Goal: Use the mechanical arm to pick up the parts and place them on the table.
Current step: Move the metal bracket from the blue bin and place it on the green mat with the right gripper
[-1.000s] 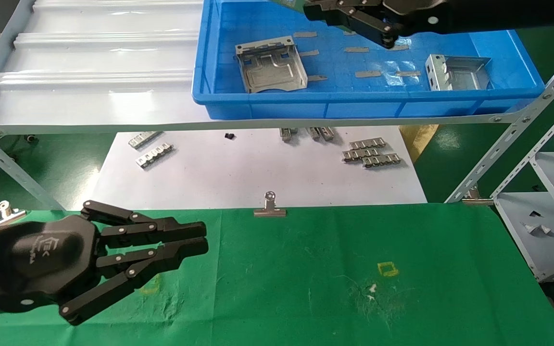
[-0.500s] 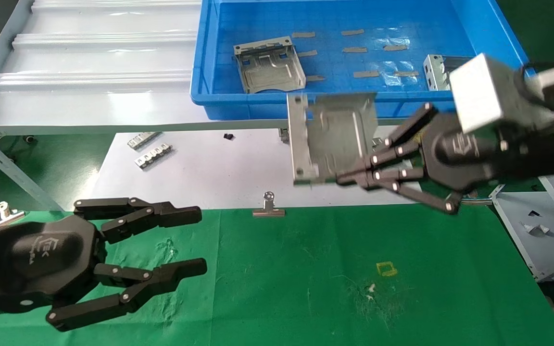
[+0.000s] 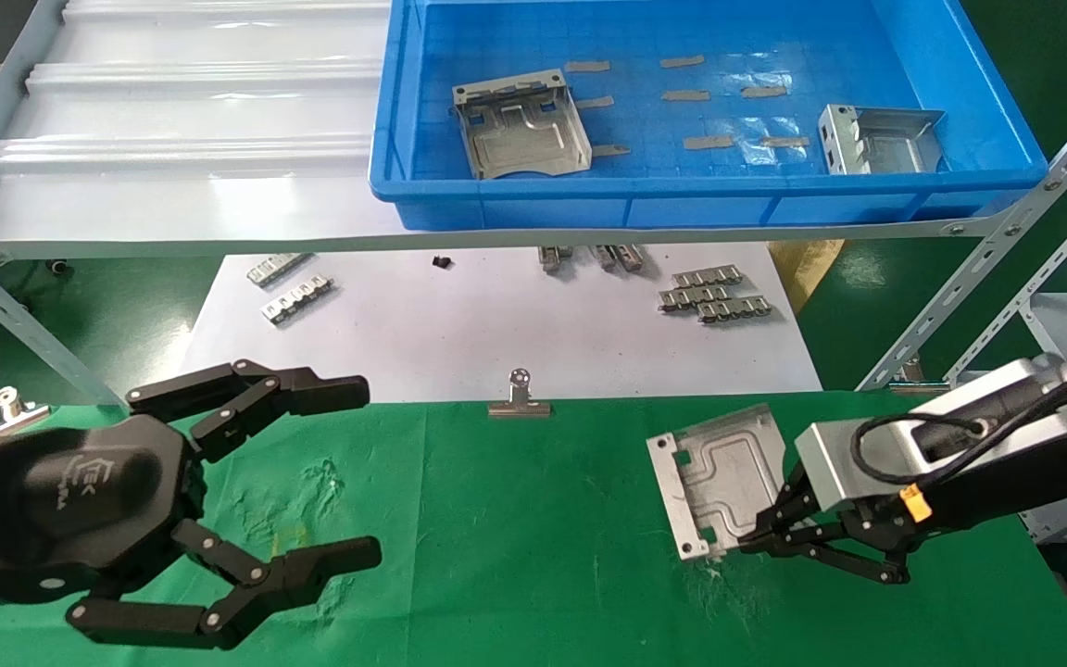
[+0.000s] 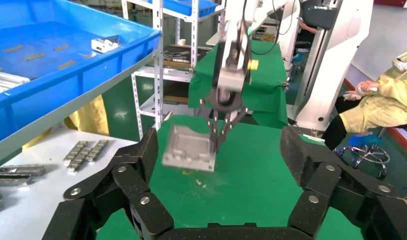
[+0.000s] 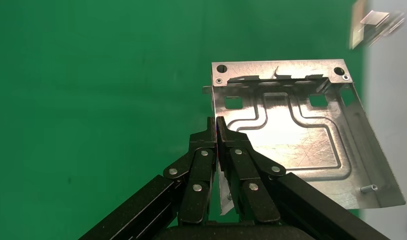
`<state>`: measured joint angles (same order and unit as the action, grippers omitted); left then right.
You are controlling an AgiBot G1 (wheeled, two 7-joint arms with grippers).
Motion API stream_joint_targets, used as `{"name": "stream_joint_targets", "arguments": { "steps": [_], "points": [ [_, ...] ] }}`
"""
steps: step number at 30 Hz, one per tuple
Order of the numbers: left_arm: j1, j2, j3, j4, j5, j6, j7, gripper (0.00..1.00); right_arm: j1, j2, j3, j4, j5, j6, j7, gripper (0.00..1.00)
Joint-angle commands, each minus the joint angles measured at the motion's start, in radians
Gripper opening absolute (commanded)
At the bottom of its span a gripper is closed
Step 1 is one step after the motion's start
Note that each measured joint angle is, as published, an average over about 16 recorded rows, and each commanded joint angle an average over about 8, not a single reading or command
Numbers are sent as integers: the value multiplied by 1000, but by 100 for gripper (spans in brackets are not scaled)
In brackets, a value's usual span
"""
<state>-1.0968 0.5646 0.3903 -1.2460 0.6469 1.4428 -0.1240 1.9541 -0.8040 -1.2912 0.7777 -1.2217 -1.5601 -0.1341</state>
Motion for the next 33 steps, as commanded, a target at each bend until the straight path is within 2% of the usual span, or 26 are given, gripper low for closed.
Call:
{"name": "stream_joint_targets", "arguments": {
  "steps": [1, 8, 18, 19, 20, 21, 26, 28, 29, 33],
  "points": [
    [0, 0, 0, 0, 0, 0, 0, 100, -19, -32, -26, -53, -21, 7, -34, 0],
    [0, 0, 0, 0, 0, 0, 0, 100, -53, -112, -70, -210, -86, 33, -120, 0],
    [0, 0, 0, 0, 0, 0, 0, 100, -76, -165, -79, -353, -89, 26, -175, 0],
    [0, 0, 0, 0, 0, 0, 0, 100, -78, -168, -80, -362, -89, 29, -179, 3],
    [0, 0, 0, 0, 0, 0, 0, 100, -81, -171, -79, -371, -88, 32, -183, 8],
    [0, 0, 0, 0, 0, 0, 0, 100, -83, -174, -79, -379, -88, 35, -185, 17],
    [0, 0, 0, 0, 0, 0, 0, 100, -92, -193, -89, -405, -108, 73, -187, 80],
    [0, 0, 0, 0, 0, 0, 0, 100, -95, -199, -94, -409, -118, 93, -182, 97],
    [0, 0, 0, 0, 0, 0, 0, 100, -97, -202, -95, -409, -122, 103, -179, 100],
    [0, 0, 0, 0, 0, 0, 0, 100, -103, -200, -94, -400, -125, 127, -173, 100]
  ]
}}
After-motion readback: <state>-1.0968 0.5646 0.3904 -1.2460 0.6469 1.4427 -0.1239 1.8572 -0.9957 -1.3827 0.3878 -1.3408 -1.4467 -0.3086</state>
